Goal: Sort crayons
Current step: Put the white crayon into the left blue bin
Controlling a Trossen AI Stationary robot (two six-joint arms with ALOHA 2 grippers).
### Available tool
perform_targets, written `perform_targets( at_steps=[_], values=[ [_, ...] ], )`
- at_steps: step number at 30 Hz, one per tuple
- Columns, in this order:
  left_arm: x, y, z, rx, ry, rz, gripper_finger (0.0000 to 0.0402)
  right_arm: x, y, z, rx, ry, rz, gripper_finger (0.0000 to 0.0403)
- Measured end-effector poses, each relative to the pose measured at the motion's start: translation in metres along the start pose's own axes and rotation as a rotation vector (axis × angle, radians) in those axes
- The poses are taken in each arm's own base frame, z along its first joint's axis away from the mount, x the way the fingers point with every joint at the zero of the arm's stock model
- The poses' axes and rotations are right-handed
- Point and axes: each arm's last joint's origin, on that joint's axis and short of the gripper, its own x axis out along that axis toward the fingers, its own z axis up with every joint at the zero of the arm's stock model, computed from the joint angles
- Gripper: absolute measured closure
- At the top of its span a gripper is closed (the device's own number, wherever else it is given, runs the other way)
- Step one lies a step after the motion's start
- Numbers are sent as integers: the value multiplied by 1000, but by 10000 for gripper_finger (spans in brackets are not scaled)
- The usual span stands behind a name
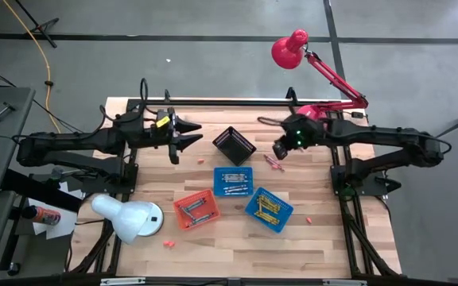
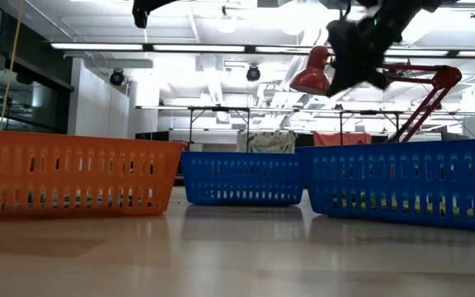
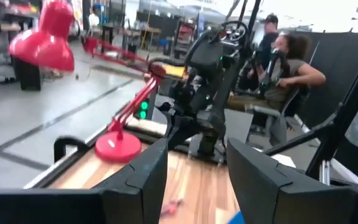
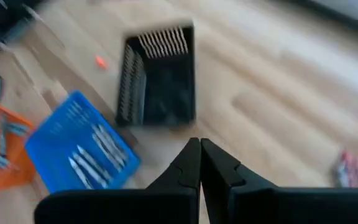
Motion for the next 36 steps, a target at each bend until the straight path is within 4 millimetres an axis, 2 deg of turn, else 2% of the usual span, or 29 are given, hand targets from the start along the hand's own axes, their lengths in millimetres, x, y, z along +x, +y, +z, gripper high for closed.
perform_targets(
  at_steps=[4, 8, 13, 16, 23, 36],
  values=[
    [0, 0, -2, -27, 20, 5, 247, 21, -17, -23, 20, 162, -98, 388],
    [0, 1, -3, -27, 30, 7, 247, 40, -42, -41, 35, 267, -200, 331],
    [0, 1, -3, -27, 28, 16, 247, 59, -73, -47, 37, 360, -277, 243],
    [0, 1, -3, -27, 28, 18, 247, 71, -87, -47, 46, 427, -293, 216],
    [0, 1, -3, -45, 28, 20, 247, 93, -107, -47, 29, 493, -319, 223],
    [0, 1, -3, -44, 25, 33, 247, 94, -113, -46, 12, 501, -302, 254]
  ],
)
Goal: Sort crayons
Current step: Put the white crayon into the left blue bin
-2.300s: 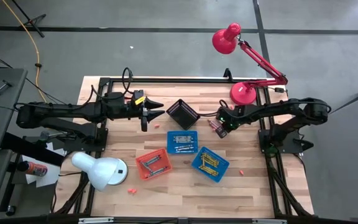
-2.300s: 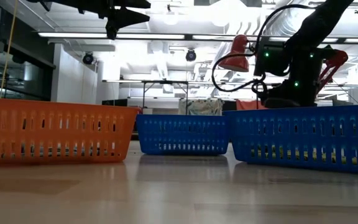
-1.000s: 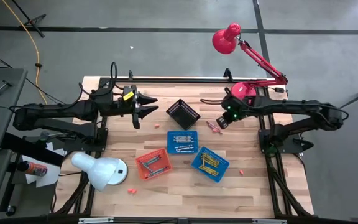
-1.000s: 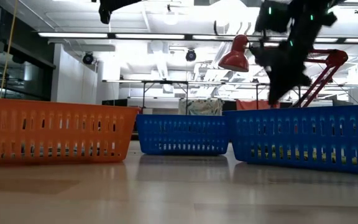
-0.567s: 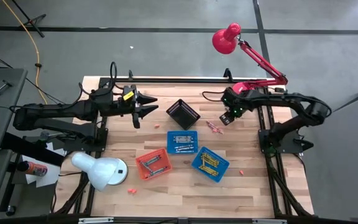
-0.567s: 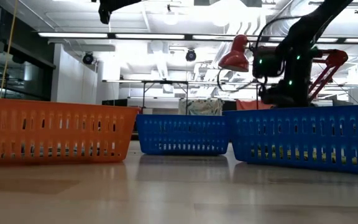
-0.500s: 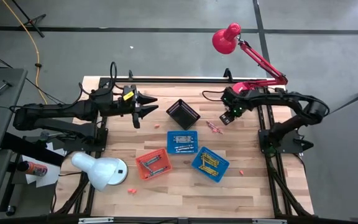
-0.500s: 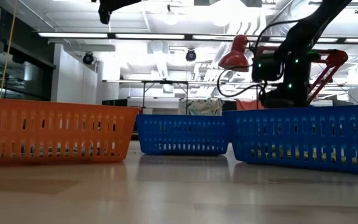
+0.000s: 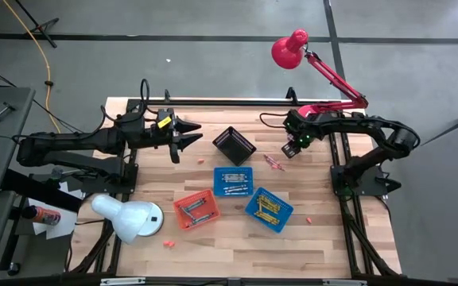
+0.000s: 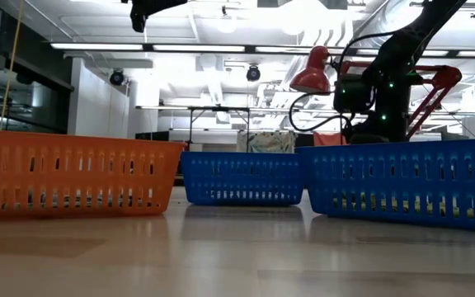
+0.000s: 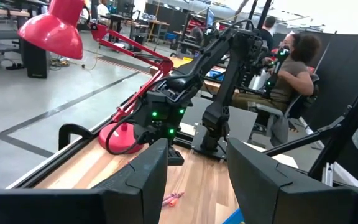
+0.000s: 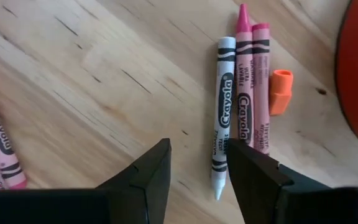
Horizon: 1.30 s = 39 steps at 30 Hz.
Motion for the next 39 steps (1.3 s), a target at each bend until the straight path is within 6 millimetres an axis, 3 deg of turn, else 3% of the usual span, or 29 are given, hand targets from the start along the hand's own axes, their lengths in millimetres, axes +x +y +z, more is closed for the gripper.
perform_targets(
  at_steps=[10, 17, 20, 24, 27, 34, 39],
  values=[
    [0, 0, 0, 1, 0, 0, 247, 0, -1, -1, 3, 9, -3, 254],
    [0, 0, 0, 1, 1, 0, 247, 13, 0, 1, 8, 66, -18, 263],
    [0, 0, 0, 1, 4, 0, 247, 18, 0, 1, 11, 85, -19, 294],
    [0, 1, -2, 3, 22, 5, 247, 18, 1, 1, 3, 89, -17, 377],
    [0, 1, -2, 3, 26, 5, 247, 18, 1, -1, -4, 95, -15, 387],
    [-1, 0, -1, 2, 9, 1, 247, -4, 14, -10, -14, 26, 15, 399],
    [-1, 0, -1, 2, 9, 3, 247, -37, 36, -8, -14, -195, 204, 400]
  ],
)
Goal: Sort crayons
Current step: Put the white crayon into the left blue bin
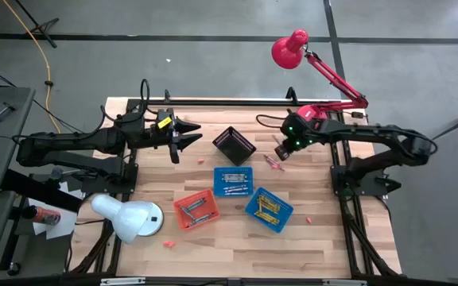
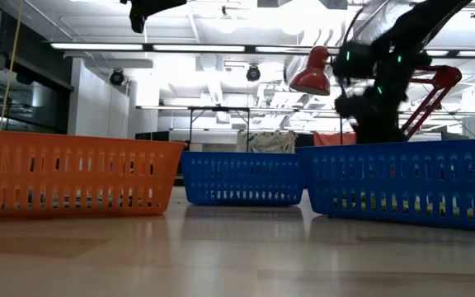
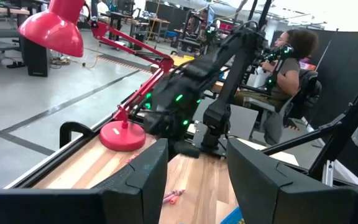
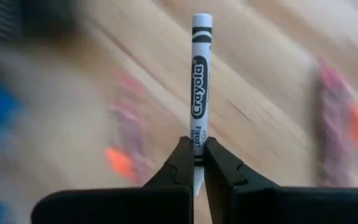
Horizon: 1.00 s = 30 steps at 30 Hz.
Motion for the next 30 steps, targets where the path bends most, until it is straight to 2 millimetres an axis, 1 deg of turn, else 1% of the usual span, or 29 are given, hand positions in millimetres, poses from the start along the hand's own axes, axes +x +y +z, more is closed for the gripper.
perform_targets(
  at_steps=[7, 10, 13, 18, 23, 30],
  values=[
    [0, 1, 0, 0, -6, 27, 247, -32, 55, 24, -38, -454, 372, 402],
    [0, 1, 0, 0, -5, 27, 247, -42, 70, 32, -30, -588, 495, 402],
    [0, 1, 0, 0, -4, 27, 247, -50, 80, 35, -62, -685, 571, 402],
    [0, 1, 0, 0, -3, 27, 247, -60, 91, 36, -106, -779, 648, 402],
    [0, 1, 0, 0, -4, 27, 247, -64, 94, 36, -85, -830, 640, 402],
    [0, 1, 0, 0, -4, 28, 247, -64, 100, 31, -172, -810, 684, 402]
  ],
)
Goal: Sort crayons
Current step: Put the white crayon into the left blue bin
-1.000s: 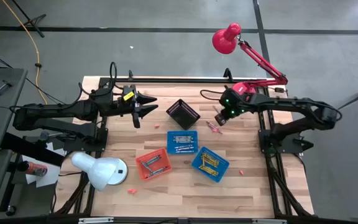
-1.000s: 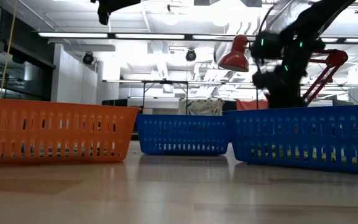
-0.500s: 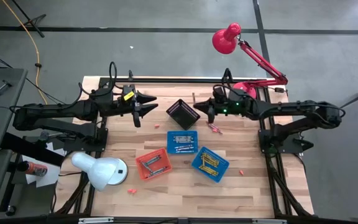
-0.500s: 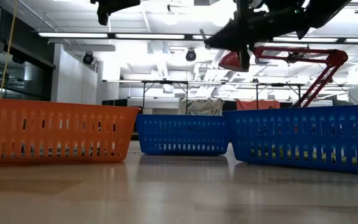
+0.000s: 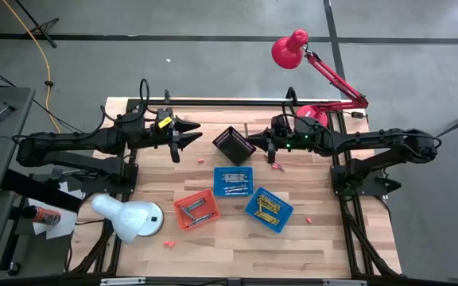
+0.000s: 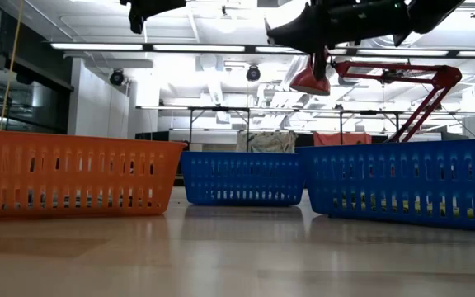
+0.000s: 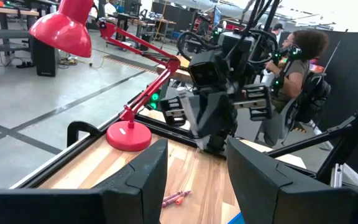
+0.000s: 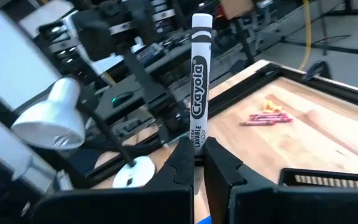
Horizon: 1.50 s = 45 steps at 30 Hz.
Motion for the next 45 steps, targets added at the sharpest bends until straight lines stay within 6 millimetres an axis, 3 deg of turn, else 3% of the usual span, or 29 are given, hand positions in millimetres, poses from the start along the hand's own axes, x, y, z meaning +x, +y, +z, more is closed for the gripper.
perform_targets(
  at_steps=[22, 45],
  values=[
    [0, 0, -1, 1, 5, 2, 247, 0, 11, -1, -97, 12, 126, 400],
    [0, 0, -1, 2, 6, 2, 247, 0, 11, -1, -108, 8, 125, 399]
  ],
)
